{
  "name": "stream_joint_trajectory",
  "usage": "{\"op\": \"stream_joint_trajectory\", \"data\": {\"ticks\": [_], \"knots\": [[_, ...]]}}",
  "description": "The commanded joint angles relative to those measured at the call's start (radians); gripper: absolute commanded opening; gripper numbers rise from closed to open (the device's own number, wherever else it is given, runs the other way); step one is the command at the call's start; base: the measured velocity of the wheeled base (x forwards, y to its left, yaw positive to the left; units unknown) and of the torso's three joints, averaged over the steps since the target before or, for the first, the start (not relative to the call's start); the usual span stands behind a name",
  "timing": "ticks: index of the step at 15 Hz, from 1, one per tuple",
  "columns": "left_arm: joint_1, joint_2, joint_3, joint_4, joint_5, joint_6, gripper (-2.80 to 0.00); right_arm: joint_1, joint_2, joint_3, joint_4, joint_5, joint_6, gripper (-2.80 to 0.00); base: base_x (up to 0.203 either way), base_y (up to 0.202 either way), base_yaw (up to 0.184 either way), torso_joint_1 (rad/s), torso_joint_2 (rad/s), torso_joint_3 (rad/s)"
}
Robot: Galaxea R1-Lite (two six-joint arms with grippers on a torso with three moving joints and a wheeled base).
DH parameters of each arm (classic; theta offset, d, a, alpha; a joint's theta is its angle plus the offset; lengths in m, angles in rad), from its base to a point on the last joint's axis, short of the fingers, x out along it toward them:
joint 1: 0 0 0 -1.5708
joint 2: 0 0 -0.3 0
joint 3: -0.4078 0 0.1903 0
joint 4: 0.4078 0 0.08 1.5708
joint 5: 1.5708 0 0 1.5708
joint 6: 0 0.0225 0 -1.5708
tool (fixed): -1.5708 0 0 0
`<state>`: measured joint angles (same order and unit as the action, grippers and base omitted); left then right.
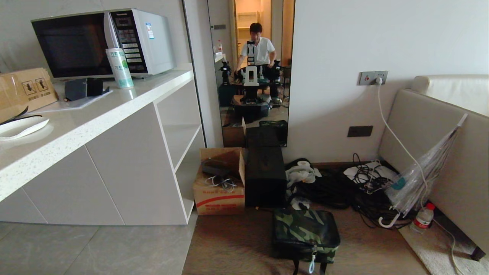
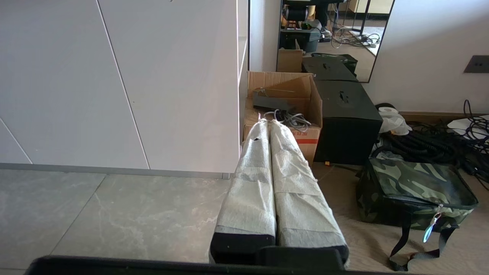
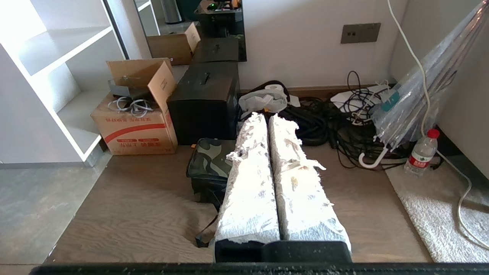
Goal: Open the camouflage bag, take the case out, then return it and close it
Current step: Open the top of the storage box
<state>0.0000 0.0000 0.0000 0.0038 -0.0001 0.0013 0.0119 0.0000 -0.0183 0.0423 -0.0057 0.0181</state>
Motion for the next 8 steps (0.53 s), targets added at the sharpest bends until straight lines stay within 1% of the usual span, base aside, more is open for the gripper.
{"op": "stream_joint_trajectory", "data": {"ticks": [1, 8], "knots": [[0.000, 0.002, 0.000, 0.001, 0.000, 0.000, -2.80, 0.000, 0.002, 0.000, 0.001, 0.000, 0.000, -2.80, 0.000, 0.000, 0.000, 0.000, 0.00, 0.000], [0.000, 0.002, 0.000, 0.001, 0.000, 0.000, -2.80, 0.000, 0.002, 0.000, 0.001, 0.000, 0.000, -2.80, 0.000, 0.000, 0.000, 0.000, 0.00, 0.000]]}}
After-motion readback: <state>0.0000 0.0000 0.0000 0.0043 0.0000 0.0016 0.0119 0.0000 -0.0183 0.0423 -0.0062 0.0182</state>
